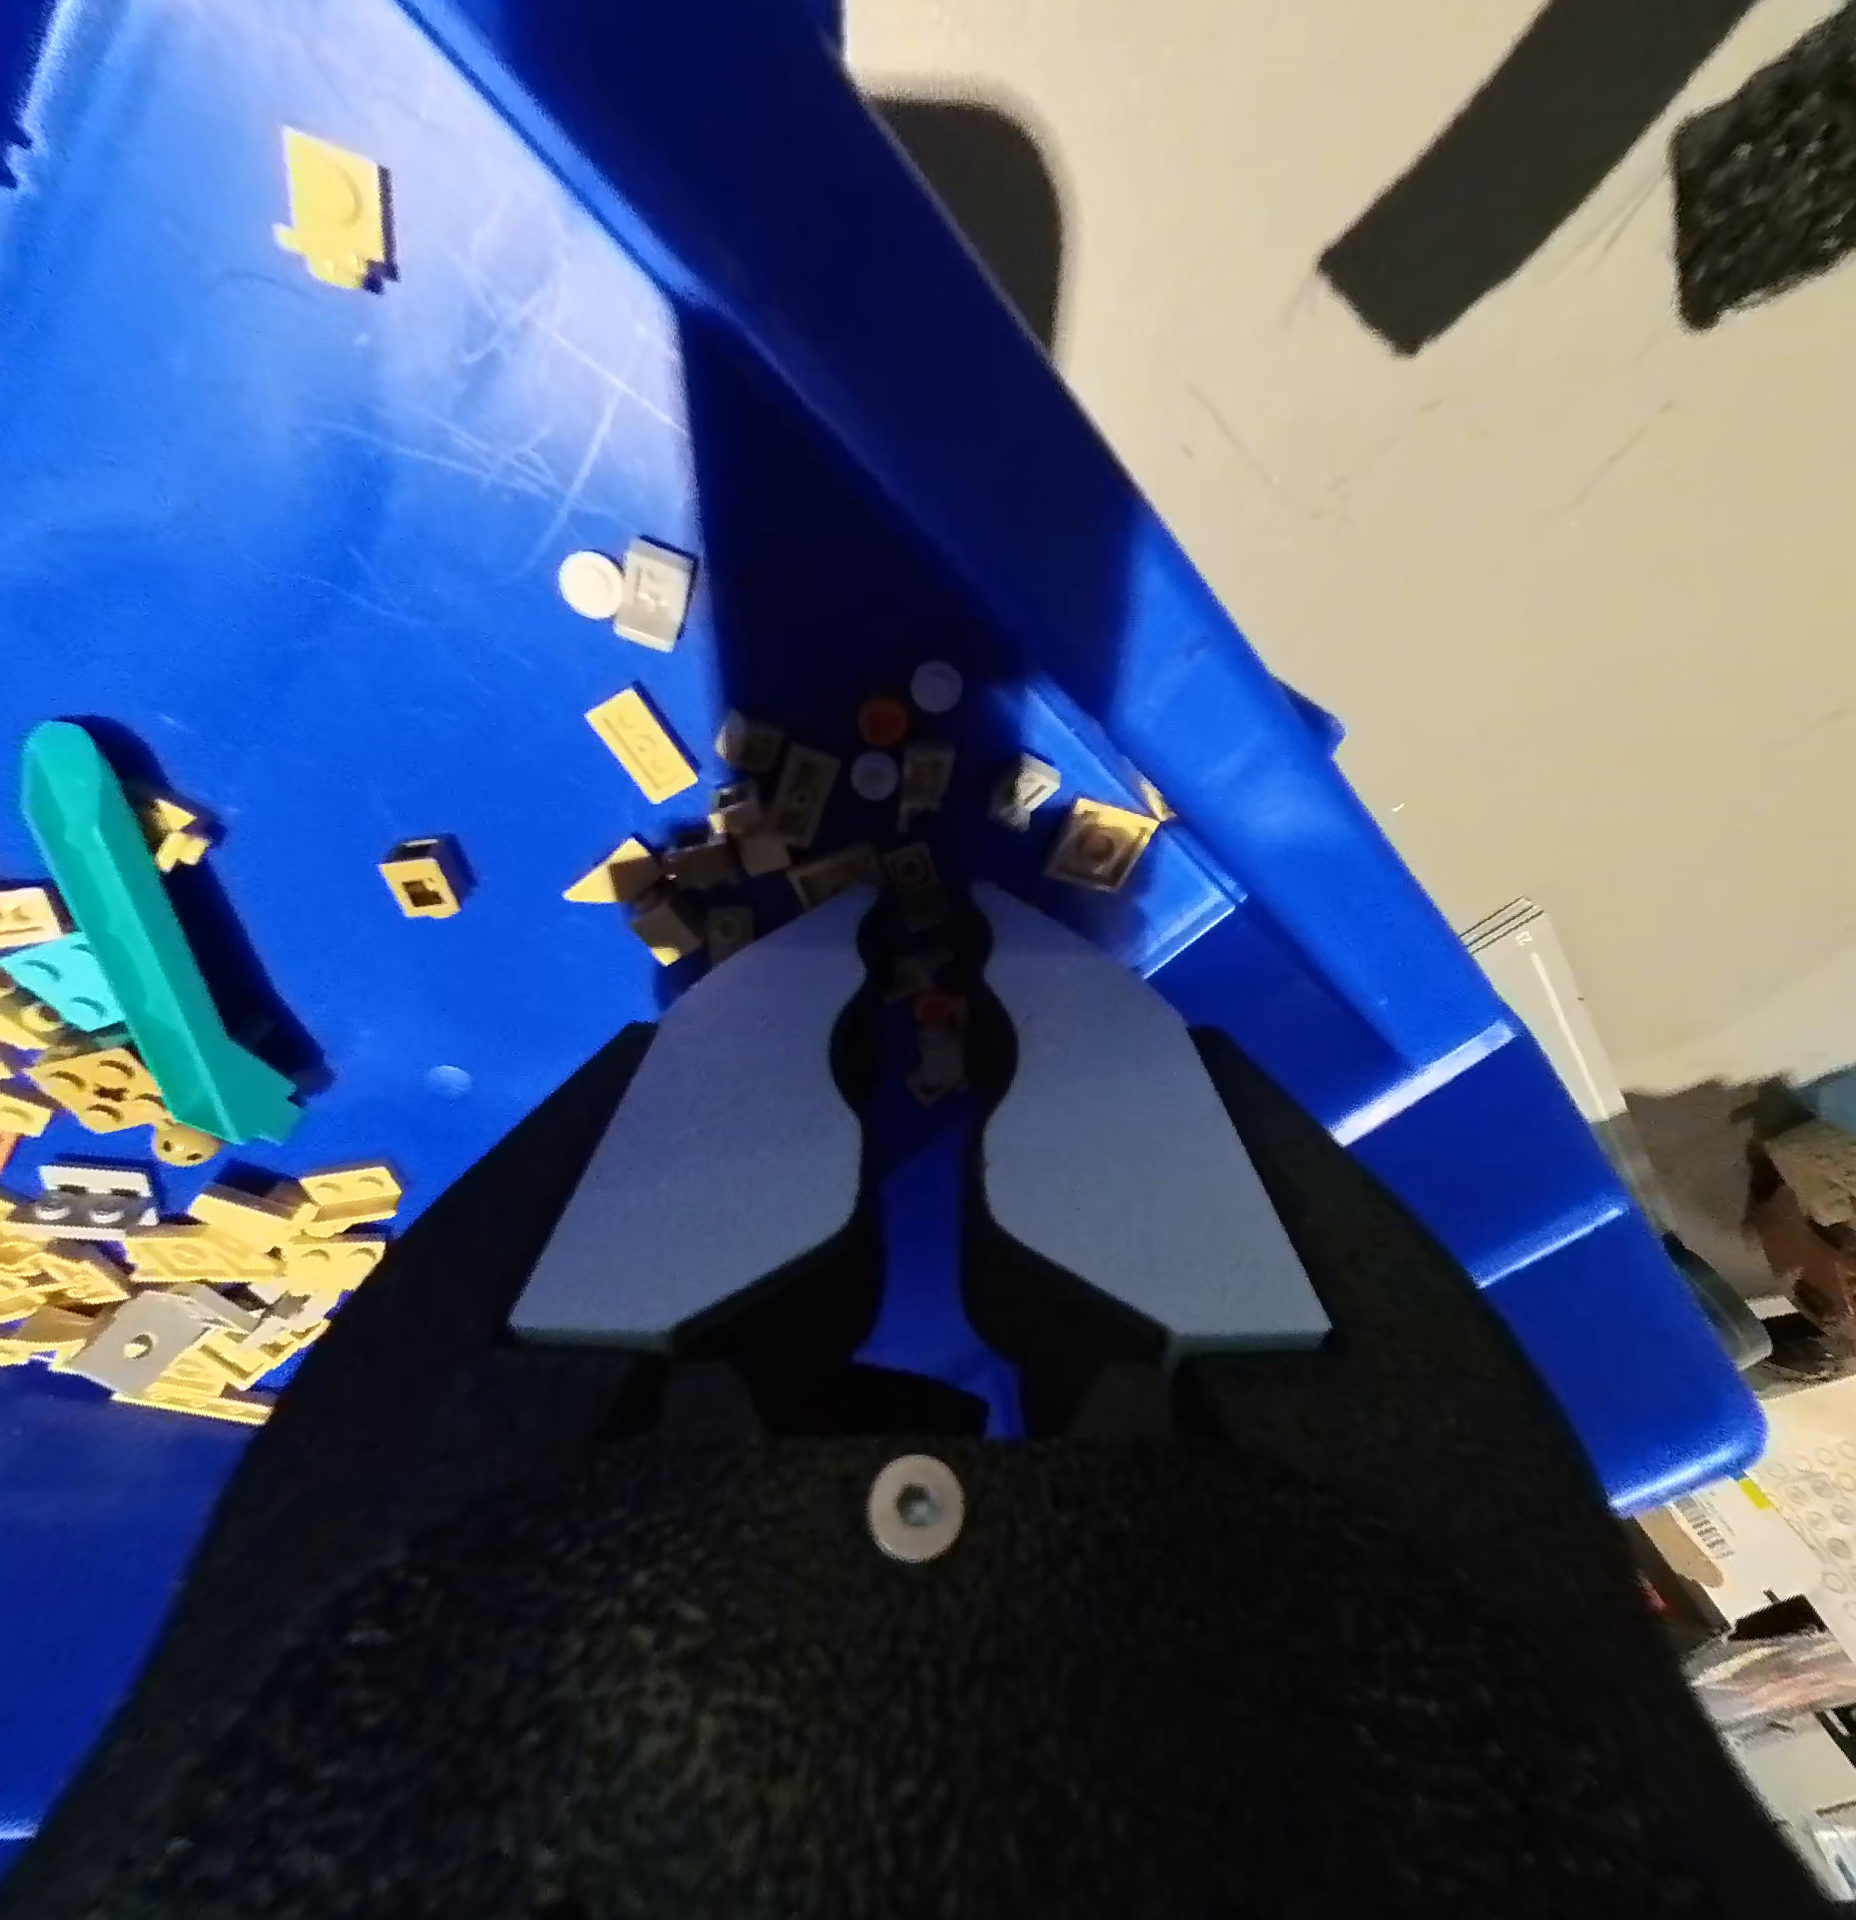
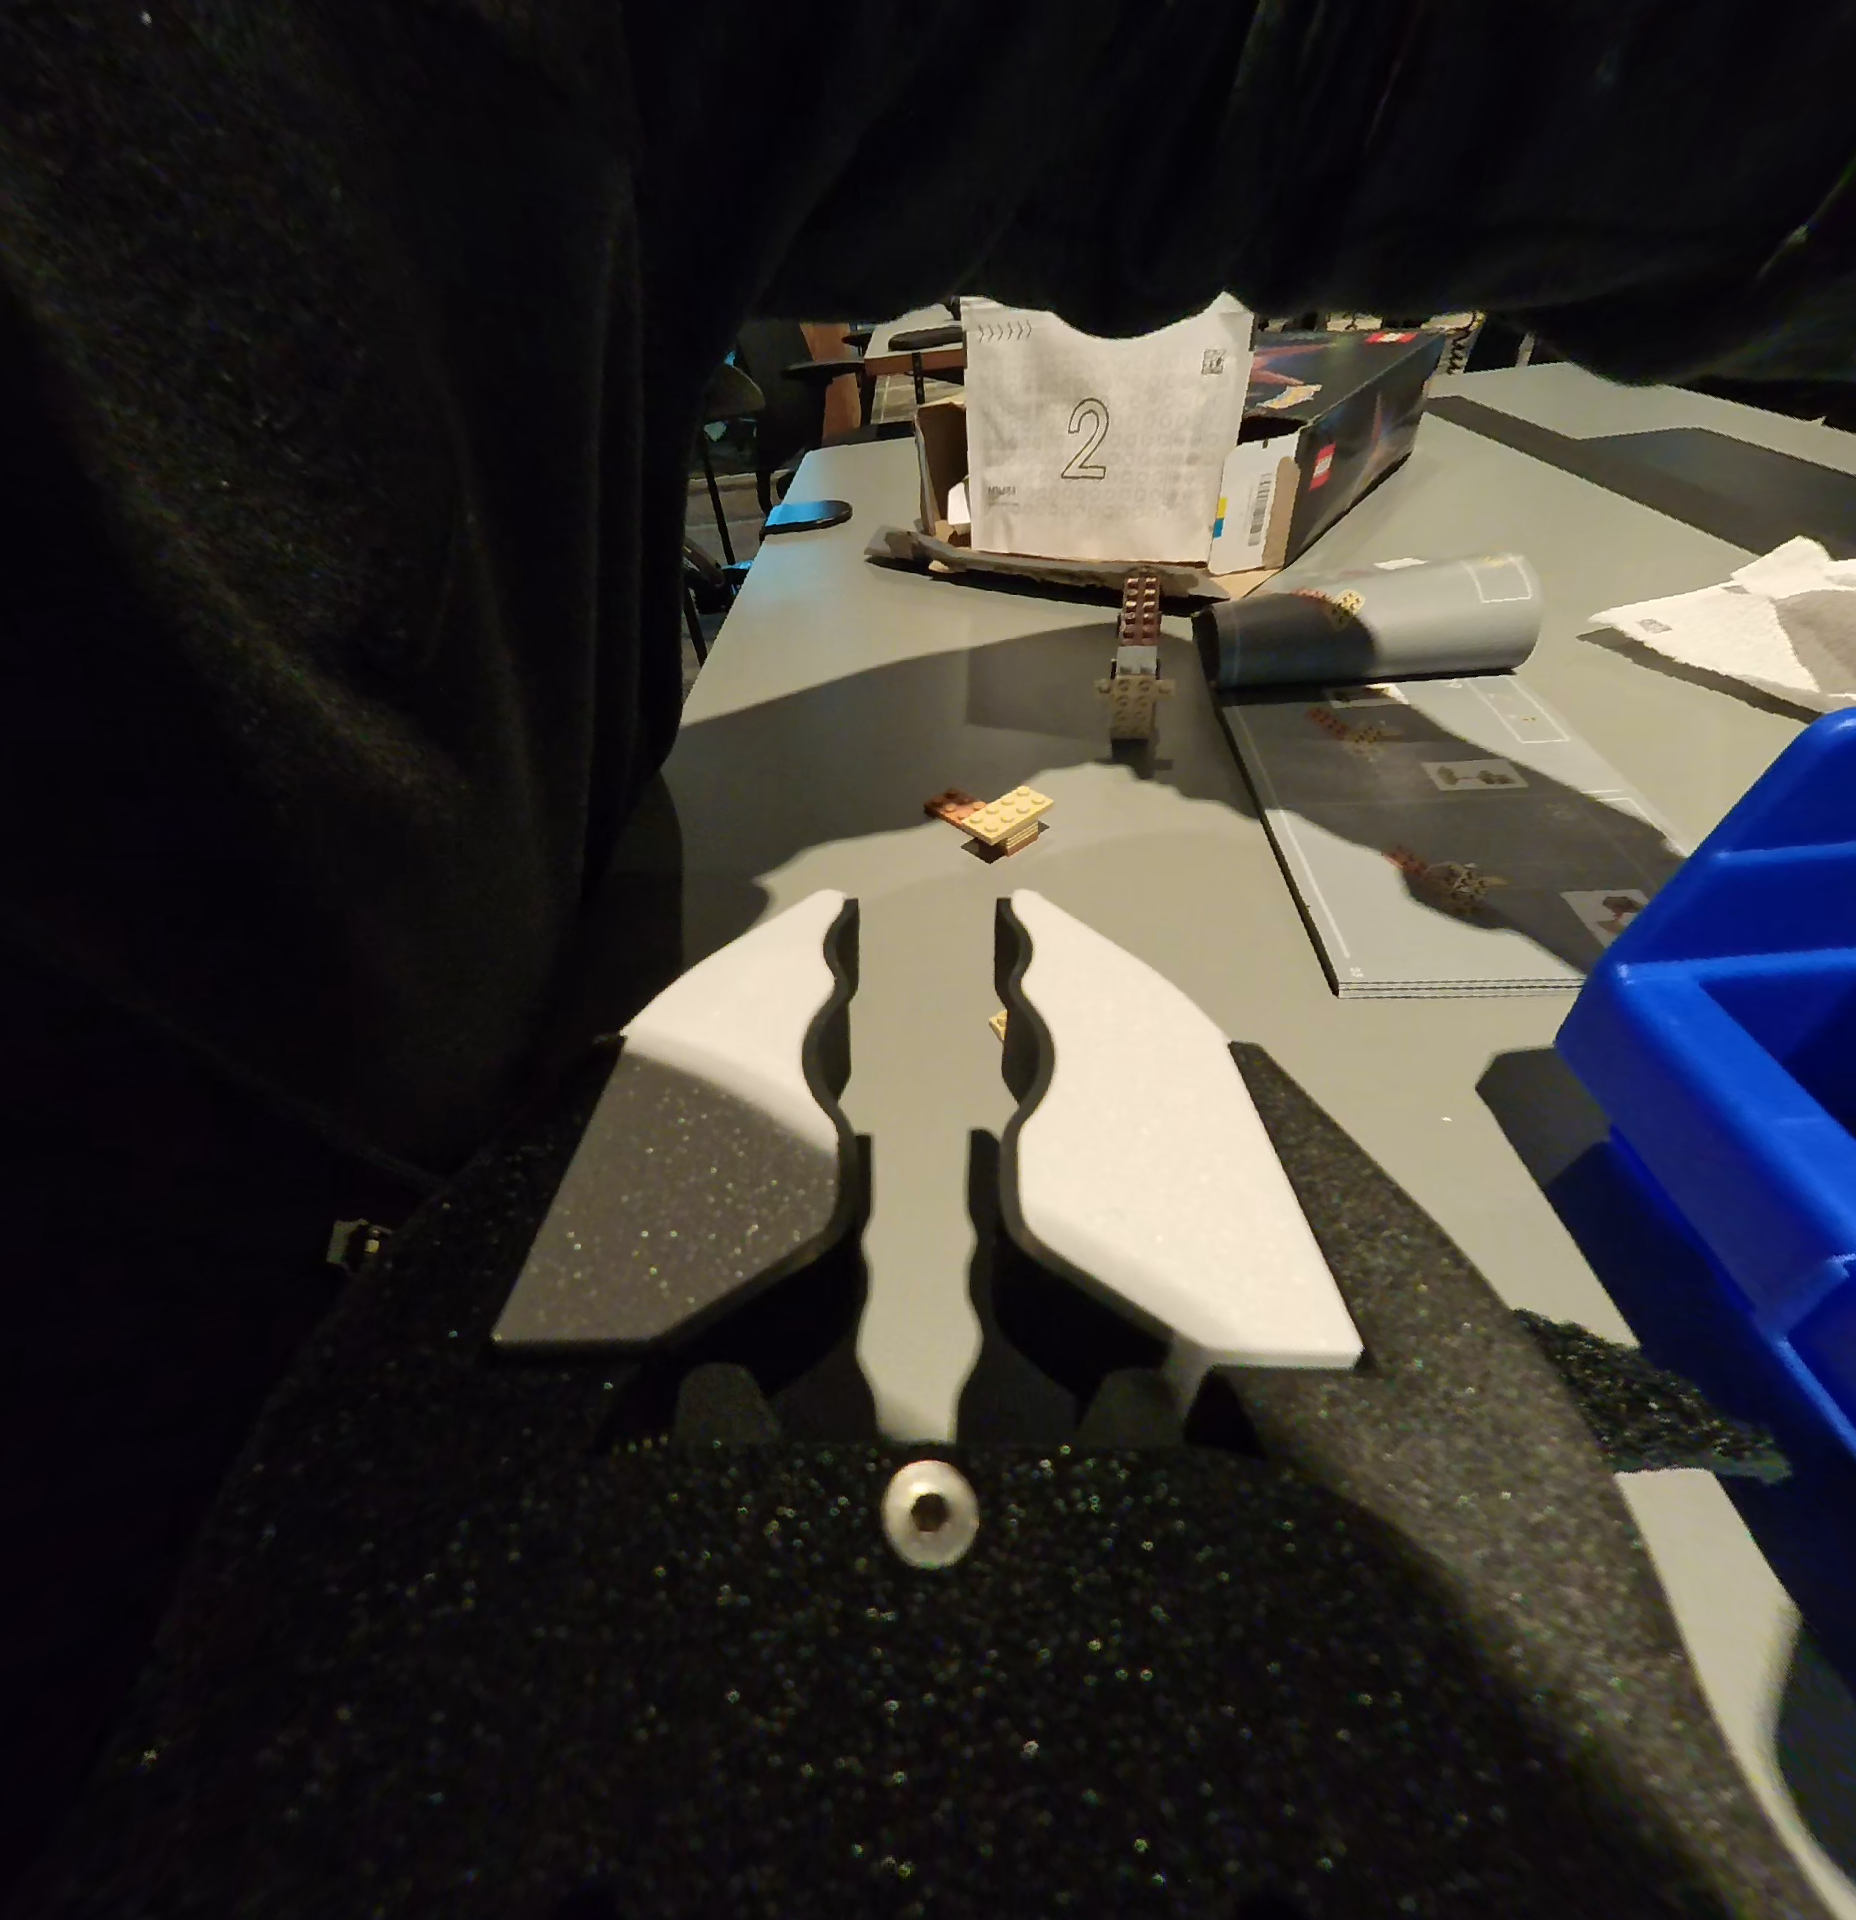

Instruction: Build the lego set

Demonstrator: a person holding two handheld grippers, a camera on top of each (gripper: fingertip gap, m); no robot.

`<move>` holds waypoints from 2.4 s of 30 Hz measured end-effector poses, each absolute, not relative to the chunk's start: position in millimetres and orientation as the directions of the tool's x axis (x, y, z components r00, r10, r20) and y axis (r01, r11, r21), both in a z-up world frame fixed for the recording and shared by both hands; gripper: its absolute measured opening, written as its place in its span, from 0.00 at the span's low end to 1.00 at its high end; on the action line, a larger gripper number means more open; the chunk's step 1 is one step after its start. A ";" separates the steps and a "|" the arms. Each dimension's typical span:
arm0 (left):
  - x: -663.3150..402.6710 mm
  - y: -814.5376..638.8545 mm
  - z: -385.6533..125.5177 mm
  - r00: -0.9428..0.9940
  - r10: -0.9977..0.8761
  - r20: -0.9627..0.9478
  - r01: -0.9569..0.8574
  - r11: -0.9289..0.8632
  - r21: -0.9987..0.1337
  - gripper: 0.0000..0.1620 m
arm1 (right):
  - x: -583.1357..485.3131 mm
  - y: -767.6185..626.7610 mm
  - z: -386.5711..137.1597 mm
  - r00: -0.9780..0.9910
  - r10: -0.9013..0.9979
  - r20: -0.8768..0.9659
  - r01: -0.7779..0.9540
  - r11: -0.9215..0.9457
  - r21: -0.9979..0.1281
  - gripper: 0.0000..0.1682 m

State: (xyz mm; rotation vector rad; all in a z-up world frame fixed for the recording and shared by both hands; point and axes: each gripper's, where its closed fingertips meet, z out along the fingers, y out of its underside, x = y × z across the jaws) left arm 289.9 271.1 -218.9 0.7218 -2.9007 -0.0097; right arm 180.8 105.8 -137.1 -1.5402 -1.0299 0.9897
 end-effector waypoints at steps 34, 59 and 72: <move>304.3 252.1 -147.9 -0.794 -0.600 -0.096 -0.576 0.794 -0.195 0.05 | 184.3 110.4 -135.4 0.326 0.941 -0.089 0.131 -0.138 -0.982 0.15; 151.1 135.0 -213.6 -0.120 -0.976 0.180 -0.894 0.027 -0.447 0.05 | 194.8 130.5 -145.0 0.443 0.897 -0.008 0.200 -0.108 -0.974 0.15; 150.5 141.1 -223.7 -0.057 -0.978 0.199 -0.896 -0.038 -0.442 0.08 | 194.8 131.7 -145.7 0.437 0.899 -0.029 0.196 -0.126 -0.972 0.16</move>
